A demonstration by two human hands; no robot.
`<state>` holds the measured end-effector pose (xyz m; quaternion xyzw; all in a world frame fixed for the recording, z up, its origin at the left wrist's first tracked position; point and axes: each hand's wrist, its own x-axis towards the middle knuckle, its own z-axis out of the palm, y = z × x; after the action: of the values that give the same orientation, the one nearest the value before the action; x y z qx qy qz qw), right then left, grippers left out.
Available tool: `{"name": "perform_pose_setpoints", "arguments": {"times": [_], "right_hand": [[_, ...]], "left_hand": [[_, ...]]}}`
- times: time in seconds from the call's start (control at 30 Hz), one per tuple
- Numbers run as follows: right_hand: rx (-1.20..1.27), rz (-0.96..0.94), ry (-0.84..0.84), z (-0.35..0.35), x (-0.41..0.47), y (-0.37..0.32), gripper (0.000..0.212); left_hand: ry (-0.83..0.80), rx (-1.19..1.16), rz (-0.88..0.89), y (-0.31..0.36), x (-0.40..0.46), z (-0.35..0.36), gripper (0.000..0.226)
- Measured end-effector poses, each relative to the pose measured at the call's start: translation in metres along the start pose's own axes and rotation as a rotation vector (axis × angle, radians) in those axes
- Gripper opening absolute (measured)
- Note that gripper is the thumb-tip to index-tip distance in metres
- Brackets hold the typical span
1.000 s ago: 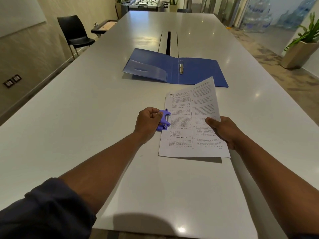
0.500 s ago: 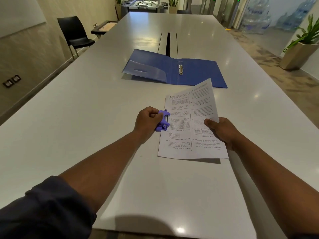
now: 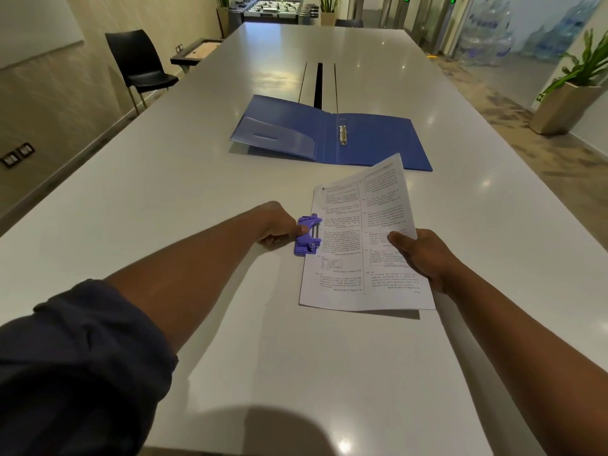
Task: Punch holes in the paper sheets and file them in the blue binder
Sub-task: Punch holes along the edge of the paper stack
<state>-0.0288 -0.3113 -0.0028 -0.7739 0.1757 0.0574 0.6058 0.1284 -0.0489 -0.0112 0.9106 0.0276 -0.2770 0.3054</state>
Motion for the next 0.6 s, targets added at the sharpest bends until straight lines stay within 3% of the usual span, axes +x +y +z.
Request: {"name": "perform_pose_setpoints", "arguments": {"times": [0.17, 0.33, 0.6], "right_hand": [[0.004, 0.009, 0.004, 0.000, 0.003, 0.002, 0.012], [0.005, 0.002, 0.008, 0.000, 0.001, 0.002, 0.014], [0.016, 0.025, -0.007, -0.002, -0.003, -0.002, 0.016]], "left_hand": [[-0.014, -0.026, 0.007, -0.005, 0.004, 0.001, 0.052], [0.127, 0.028, 0.114, -0.015, -0.004, 0.009, 0.051], [0.094, -0.180, 0.105, -0.013, -0.020, 0.017, 0.051]]}}
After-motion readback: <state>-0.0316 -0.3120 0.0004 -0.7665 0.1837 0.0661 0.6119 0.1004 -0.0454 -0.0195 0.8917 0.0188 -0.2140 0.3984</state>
